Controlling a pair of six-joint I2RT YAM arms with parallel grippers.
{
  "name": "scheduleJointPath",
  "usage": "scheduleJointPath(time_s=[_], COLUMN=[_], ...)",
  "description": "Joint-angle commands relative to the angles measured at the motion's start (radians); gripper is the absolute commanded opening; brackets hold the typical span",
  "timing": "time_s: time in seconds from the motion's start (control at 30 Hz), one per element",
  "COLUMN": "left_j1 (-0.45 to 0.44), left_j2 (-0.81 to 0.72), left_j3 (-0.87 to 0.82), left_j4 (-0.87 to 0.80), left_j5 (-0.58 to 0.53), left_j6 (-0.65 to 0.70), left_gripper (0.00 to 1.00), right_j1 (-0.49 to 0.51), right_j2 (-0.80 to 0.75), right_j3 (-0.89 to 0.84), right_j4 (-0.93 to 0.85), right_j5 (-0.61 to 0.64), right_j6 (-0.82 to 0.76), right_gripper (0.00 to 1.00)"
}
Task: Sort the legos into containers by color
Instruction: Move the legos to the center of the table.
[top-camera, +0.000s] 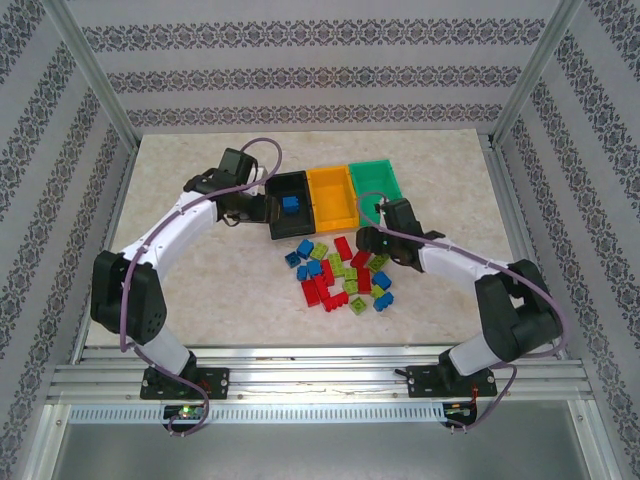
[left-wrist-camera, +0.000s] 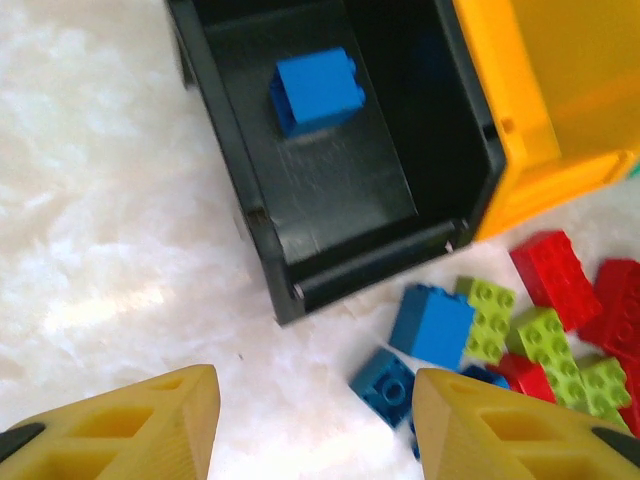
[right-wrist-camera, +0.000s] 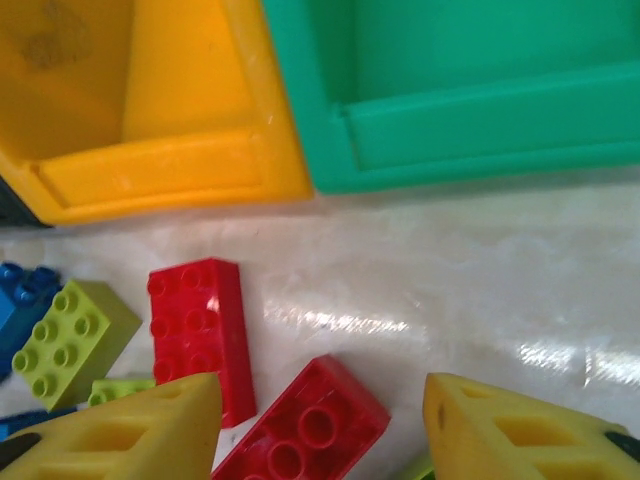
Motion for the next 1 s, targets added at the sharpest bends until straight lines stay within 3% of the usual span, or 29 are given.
scheduleJointPath(time_s=[0.0, 0.27, 0.6, 0.8, 0.97], left_j1=[0.005, 0.025, 0.06, 0.06, 0.059], left_j2=[-0.012, -0.002, -0.034, -0.001, 0.004], left_j3=[0.099, 0.04, -0.08, -0.065, -0.064], left_j4=[-0.134, -0.035, 0.042, 0.036, 0.025], left_j5=[0.098, 0.126, 0.178, 0.212, 0.21], left_j6=[0.036, 0.047, 0.012, 0.015, 0.025], left_gripper=[0.54, 0.54, 0.54, 0.54, 0.54], right_j1=[0.005, 0.037, 0.085, 0.085, 0.062], right_j2=[0.013, 0.088, 0.19, 0.226, 0.219], right_j3=[0.05, 0.116, 0.235, 0.248, 0.248], right_j4=[-0.238, -0.277, -0.371, -0.404, -0.462], right_j5=[-0.005, -0.064, 0.064, 0.088, 0.179], right_j6=[-0.018, 0.008, -0.012, -0.009, -0.039], right_gripper=[0.55, 0.55, 0.56, 0.56, 0.57])
